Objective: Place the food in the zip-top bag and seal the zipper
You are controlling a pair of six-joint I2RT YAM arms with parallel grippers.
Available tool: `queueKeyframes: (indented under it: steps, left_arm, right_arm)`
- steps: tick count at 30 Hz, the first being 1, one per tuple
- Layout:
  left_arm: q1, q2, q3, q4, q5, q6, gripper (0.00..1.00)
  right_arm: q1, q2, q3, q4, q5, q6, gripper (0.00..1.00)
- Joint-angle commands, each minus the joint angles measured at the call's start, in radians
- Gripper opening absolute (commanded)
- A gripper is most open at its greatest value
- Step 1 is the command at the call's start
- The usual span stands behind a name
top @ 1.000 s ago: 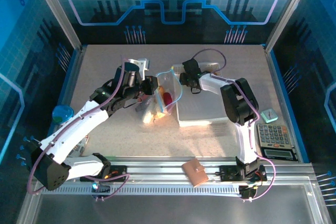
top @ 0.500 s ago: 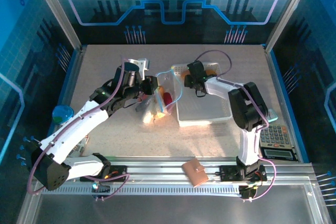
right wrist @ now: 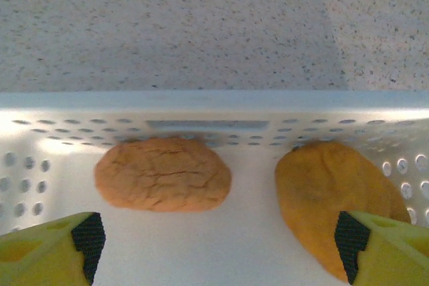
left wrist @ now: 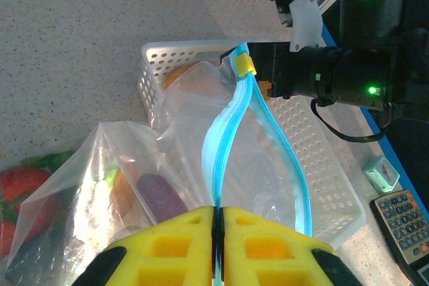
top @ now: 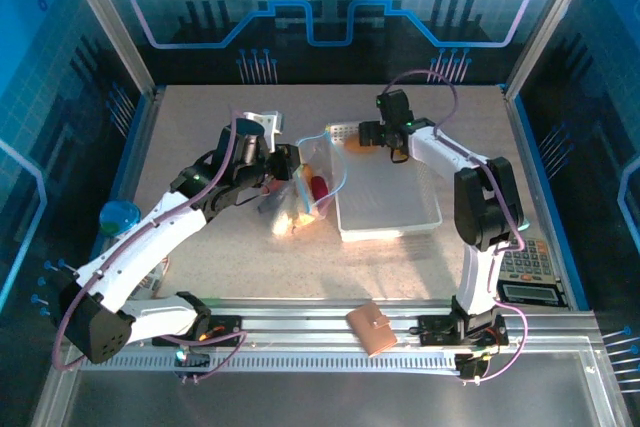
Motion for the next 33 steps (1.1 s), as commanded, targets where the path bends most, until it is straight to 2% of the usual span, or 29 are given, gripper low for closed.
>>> queueKeyframes:
  steps: [1,6,20,23,30,33]
  left_arm:
    - [0.008,-0.042,-0.017,-0.015,-0.005,0.013,0.12]
    - [0.013,-0.051,-0.025,-0.007,-0.012,0.014,0.12]
    - [0.014,-0.049,-0.027,-0.006,-0.009,0.01,0.12]
    - [0.014,-0.049,-0.03,-0.004,-0.009,0.009,0.12]
    - [0.017,-0.043,-0.033,0.006,-0.004,0.009,0.12]
    - [0.018,-0.044,-0.034,0.005,-0.002,0.009,0.12]
  right_arm:
    - [-0.042,0.016,-0.006,-0.022,-0.058,-0.032,0.93]
    - [-0.075,0.036,0.007,-0.055,-0.085,-0.051,0.93]
    - [-0.067,0.107,0.015,-0.105,-0.175,-0.021,0.93]
    - [-0.054,0.057,-0.028,-0.122,-0.235,-0.017,0.92]
    - [-0.016,-0.03,-0.087,-0.213,-0.517,-0.025,0.92]
    - [-0.014,-0.066,-0.09,-0.239,-0.553,-0.028,0.91]
